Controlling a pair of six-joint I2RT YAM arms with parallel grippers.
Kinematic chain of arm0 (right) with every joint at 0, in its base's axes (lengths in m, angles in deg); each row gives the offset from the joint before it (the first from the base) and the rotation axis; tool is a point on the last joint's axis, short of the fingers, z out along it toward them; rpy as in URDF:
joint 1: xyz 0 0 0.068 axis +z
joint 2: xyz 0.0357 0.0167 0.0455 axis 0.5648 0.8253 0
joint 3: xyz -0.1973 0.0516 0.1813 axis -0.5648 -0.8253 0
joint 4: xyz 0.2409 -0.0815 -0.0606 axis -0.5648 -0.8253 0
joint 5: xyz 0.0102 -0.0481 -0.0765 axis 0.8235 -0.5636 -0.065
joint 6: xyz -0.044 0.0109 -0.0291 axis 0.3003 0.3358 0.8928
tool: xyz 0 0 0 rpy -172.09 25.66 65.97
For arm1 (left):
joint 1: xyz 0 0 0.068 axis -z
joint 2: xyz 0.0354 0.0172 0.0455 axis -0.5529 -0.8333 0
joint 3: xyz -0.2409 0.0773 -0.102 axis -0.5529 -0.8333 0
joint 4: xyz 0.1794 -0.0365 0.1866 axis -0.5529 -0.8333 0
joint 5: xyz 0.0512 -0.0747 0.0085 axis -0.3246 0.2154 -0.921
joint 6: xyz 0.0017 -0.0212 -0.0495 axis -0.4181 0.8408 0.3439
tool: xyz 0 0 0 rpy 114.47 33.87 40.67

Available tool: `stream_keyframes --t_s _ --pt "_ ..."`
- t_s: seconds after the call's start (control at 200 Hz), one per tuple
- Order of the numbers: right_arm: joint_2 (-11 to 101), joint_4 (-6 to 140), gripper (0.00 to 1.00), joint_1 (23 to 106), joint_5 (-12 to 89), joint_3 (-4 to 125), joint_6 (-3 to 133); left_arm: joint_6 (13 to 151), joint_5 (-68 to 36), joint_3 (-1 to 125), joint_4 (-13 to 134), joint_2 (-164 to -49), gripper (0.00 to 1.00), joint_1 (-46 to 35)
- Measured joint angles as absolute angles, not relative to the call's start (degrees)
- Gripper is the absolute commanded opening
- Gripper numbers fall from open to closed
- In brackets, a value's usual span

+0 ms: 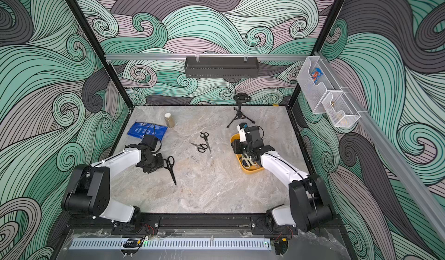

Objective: Put the scissors into the storage box
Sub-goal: Pick up the scissors from the center of the board.

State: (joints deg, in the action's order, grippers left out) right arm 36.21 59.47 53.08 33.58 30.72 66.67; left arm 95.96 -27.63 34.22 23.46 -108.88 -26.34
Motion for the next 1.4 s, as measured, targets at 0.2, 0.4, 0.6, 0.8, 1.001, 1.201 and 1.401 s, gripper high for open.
stream_keyframes --t_s 0.2,0.4,0.6,0.8,1.001,1.201,1.401 --pt "36.2 59.6 0.39 53.1 33.1 30.7 66.7 95.8 -27.9 36.3 23.4 -111.0 0.41 -26.3" --pt "36.2 59.9 0.39 53.1 33.1 30.7 66.9 95.7 -28.4 38.2 23.3 -111.9 0.41 -26.3" --pt "36.3 59.9 0.39 53.1 33.0 30.7 67.3 95.7 -28.9 38.3 23.2 -113.4 0.40 -26.3" --pt "36.7 60.0 0.40 53.1 33.0 30.7 68.0 95.7 -29.6 38.3 23.1 -113.8 0.35 -25.8" --pt "36.9 60.0 0.40 53.1 33.0 30.7 68.3 96.5 -32.0 38.3 23.3 -114.8 0.34 -23.5" --pt "36.9 60.0 0.40 53.1 33.0 30.7 68.3 97.9 -33.7 37.8 23.9 -114.8 0.29 -22.4" --pt "36.9 60.0 0.40 53.1 33.0 30.7 68.3 99.0 -35.1 37.0 24.8 -114.3 0.22 -22.0"
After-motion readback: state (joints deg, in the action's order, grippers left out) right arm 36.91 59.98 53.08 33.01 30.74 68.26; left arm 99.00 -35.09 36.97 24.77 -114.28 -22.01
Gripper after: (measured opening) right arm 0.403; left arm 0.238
